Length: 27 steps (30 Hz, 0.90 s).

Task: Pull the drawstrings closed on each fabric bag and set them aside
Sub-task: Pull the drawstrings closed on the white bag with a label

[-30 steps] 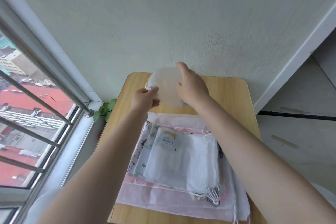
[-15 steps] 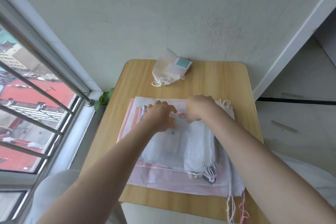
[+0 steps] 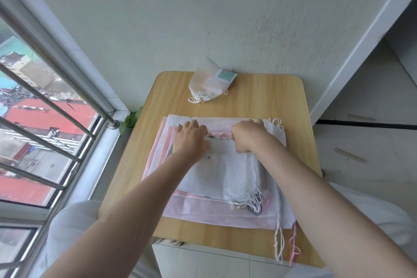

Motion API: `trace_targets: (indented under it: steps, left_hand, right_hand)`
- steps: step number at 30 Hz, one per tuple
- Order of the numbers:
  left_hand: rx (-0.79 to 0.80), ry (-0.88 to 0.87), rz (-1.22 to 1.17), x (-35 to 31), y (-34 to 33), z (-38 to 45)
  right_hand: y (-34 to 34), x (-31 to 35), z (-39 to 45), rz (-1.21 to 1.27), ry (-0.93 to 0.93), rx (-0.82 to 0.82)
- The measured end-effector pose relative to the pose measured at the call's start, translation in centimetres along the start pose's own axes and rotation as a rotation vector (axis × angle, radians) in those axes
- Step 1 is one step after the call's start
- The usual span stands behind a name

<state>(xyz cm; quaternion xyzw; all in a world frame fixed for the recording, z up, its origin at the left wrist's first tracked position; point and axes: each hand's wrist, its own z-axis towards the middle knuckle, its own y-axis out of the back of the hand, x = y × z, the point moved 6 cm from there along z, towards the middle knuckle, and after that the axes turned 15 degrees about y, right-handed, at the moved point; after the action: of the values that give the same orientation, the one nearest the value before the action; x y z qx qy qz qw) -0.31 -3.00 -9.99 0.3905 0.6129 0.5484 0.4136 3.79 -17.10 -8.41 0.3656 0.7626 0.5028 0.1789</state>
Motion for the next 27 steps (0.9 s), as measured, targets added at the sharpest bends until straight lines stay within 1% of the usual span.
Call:
trace_targets:
  steps: [2, 8, 11, 12, 14, 15, 17, 18, 20, 21, 23, 25, 27]
  left_hand:
    - [-0.001, 0.026, 0.004, 0.5, -0.1, -0.1]
    - [-0.011, 0.013, 0.055, 0.9, -0.6, -0.4]
    - [-0.043, 0.010, 0.080, 0.7, -0.2, -0.4]
    - [-0.063, 0.017, 0.063, 0.7, 0.1, -0.4]
    - [-0.079, 0.042, 0.021, 1.2, 0.9, -0.3]
    - [-0.059, 0.053, 0.021, 1.5, 1.4, -0.2]
    - [0.045, 0.040, 0.017, 2.1, 2.0, 0.0]
    - [0.115, 0.013, -0.042, 2.2, 2.3, 0.0]
    - [0.256, -0.030, -0.308, 1.9, 3.0, -0.5]
    - [0.309, -0.019, -0.433, 1.7, 3.3, -0.8]
    - [0.341, 0.088, -0.591, 2.4, 3.6, -1.1]
    - [0.333, 0.249, -0.718, 4.4, 3.3, -1.6]
    - [0.353, 0.390, -0.807, 6.9, 2.6, -2.4]
  right_hand:
    - [-0.2, 0.1, -0.3, -0.006, -0.007, -0.015]
    - [-0.5, 0.2, -0.8, -0.028, -0.047, 0.010]
    - [0.2, 0.3, -1.1, -0.042, -0.063, -0.014]
    - [0.4, 0.3, -1.1, -0.048, -0.064, -0.043]
    - [1.1, 0.1, -1.2, -0.053, -0.050, -0.154]
    - [1.5, 0.1, -1.1, -0.026, -0.028, -0.218]
    - [2.3, 0.2, -1.0, 0.106, 0.063, -0.317]
    - [2.7, 0.7, -0.9, 0.204, 0.125, -0.326]
    - [3.2, 2.2, -0.7, 0.393, 0.242, -0.313]
    - [3.6, 3.2, -0.6, 0.454, 0.286, -0.325]
    - [4.0, 4.8, -0.3, 0.551, 0.313, -0.386]
    - [3.7, 5.2, 0.1, 0.624, 0.267, -0.420]
    - [2.6, 4.6, 0.5, 0.605, 0.184, -0.353]
